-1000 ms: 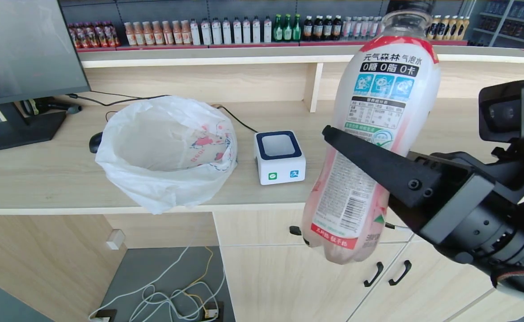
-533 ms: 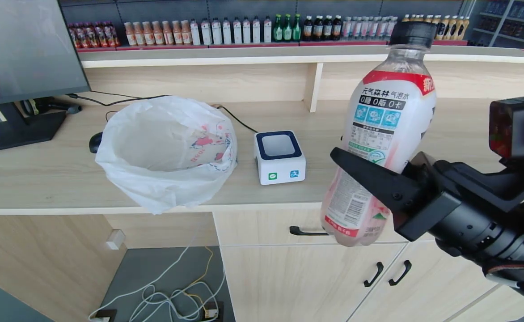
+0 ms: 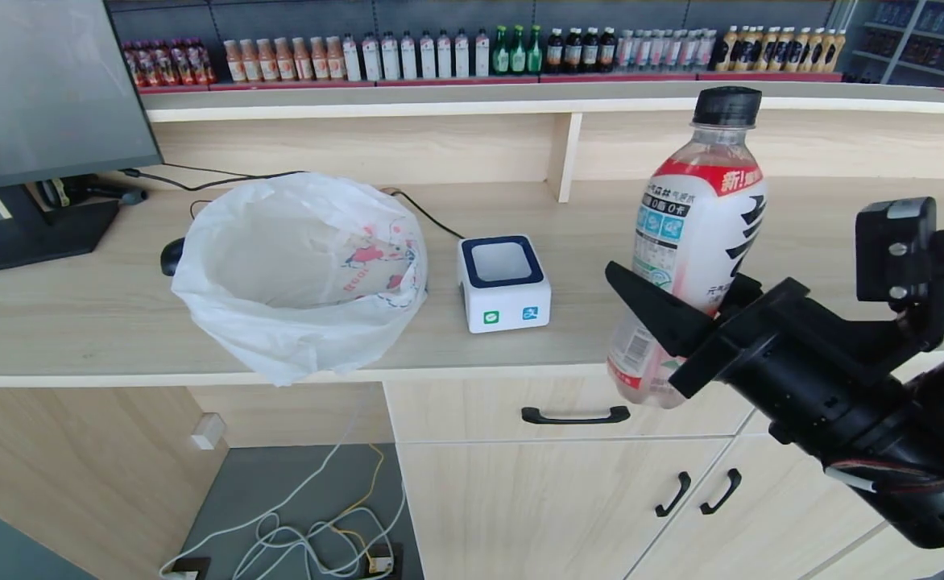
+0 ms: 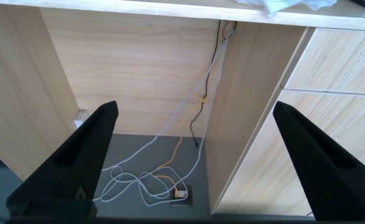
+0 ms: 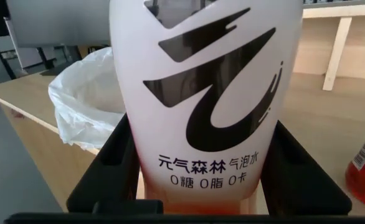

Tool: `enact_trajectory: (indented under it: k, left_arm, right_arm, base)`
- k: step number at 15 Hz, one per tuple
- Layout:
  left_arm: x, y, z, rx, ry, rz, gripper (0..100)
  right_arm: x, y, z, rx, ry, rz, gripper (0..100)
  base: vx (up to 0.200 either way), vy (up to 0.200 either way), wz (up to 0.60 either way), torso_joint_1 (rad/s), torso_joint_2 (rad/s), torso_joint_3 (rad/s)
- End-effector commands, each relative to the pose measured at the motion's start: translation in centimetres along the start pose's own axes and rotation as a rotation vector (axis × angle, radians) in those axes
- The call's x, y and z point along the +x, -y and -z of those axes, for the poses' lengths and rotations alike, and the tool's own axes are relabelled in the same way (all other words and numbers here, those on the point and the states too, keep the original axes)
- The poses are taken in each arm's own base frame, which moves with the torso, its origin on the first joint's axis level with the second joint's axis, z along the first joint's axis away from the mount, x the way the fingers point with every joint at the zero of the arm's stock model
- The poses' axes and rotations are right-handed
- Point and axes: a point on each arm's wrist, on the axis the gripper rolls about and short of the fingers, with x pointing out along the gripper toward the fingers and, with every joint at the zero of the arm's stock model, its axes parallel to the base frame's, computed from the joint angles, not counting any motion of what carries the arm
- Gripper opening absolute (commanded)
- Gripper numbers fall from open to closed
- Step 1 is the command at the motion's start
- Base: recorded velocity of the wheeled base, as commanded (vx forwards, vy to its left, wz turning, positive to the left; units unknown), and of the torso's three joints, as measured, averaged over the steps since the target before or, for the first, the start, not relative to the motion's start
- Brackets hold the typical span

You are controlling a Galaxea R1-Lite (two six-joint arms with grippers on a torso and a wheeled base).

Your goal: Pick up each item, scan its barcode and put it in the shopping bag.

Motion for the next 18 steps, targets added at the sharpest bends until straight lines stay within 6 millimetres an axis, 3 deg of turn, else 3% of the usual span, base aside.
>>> enact_trajectory:
  k: [1,5,8,15,18]
  left_arm:
    - [0.0,0.0,0.0,0.0,0.0,0.0,100]
    - [0.0,0.0,0.0,0.003,0.0,0.0,100]
    - [0.0,0.0,0.0,0.014,0.0,0.0,100]
    - [0.0,0.0,0.0,0.003,-0.001,0.0,100]
    - [0.0,0.0,0.0,0.003,-0.001,0.0,100]
  right_arm:
    - [0.2,0.1,0.3,-0.02,-0.01,0.042,0]
    - [0.9,2.1,0.2,-0.069,0.005,0.233,0]
    - [1.7,3.9,-1.0,-0.122,0.061,0.308,0]
    - [3.2,4.3,-1.5,-0.125,0.104,0.315,0]
    - [3.4,4.4,-1.3,-0.121,0.107,0.316,0]
  base:
    - [0.0,0.0,0.0,0.0,0.0,0.0]
    - [0.0,0.0,0.0,0.0,0.0,0.0]
    - [0.0,0.0,0.0,0.0,0.0,0.0]
    - [0.0,0.0,0.0,0.0,0.0,0.0]
    - [0.0,0.2,0.0,0.005,0.0,0.004]
